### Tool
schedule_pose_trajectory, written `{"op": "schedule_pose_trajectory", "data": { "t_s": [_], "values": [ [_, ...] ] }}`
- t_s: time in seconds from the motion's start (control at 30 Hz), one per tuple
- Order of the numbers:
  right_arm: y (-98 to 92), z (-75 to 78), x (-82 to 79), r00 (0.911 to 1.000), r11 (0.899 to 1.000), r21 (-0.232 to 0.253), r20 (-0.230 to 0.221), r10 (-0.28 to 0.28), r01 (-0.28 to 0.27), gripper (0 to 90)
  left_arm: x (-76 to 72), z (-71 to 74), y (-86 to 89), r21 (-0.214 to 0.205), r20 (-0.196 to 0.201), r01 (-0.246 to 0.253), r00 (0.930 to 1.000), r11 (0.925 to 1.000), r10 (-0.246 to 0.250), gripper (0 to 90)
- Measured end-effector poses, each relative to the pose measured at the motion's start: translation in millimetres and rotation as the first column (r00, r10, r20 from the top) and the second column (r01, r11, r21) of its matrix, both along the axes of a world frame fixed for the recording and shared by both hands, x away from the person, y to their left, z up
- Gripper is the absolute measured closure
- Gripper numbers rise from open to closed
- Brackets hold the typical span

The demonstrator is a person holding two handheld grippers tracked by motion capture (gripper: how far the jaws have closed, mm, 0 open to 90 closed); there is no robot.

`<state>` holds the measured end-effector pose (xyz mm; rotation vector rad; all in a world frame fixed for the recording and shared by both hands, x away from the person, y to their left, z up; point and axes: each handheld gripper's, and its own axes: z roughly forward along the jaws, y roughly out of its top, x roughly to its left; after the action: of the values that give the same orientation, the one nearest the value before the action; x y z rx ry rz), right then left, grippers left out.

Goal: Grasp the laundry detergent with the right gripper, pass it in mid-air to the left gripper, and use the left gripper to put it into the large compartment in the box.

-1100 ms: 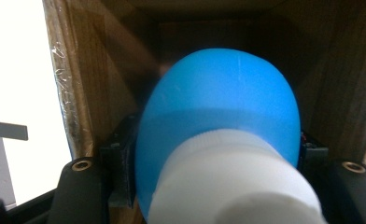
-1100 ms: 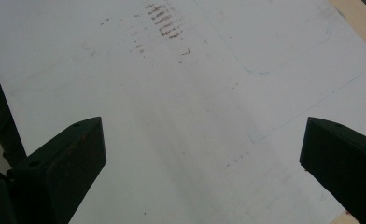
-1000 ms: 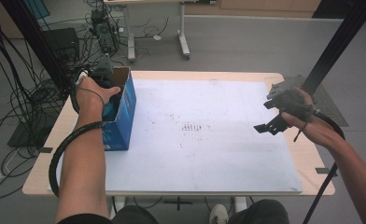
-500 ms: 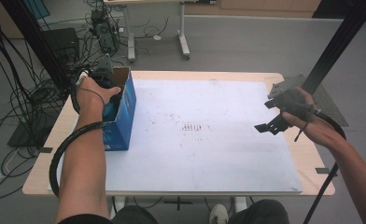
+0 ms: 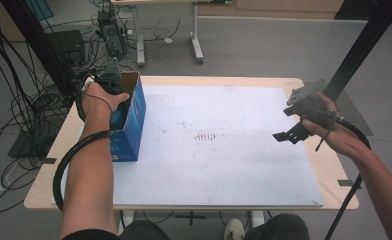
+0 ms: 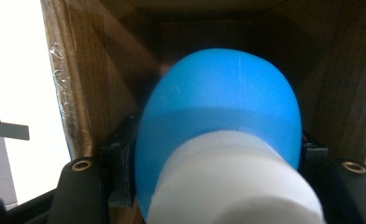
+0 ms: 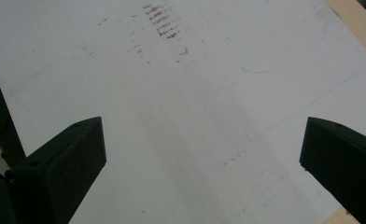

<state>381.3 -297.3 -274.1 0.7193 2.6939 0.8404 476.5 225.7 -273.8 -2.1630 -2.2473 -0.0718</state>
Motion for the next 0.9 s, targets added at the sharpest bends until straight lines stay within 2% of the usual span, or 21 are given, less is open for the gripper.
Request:
{"op": "schedule_pose_trajectory", "data": {
  "t_s": [0.9],
  "values": [
    [2.2,1.0,1.6,1.0000,1.000,-0.005,-0.005,0.006,-0.006,0.3,-0.4,-0.6,0.5,-0.003,0.004,0.001,1.0000,1.0000,-0.001,35.5]
  ]
}}
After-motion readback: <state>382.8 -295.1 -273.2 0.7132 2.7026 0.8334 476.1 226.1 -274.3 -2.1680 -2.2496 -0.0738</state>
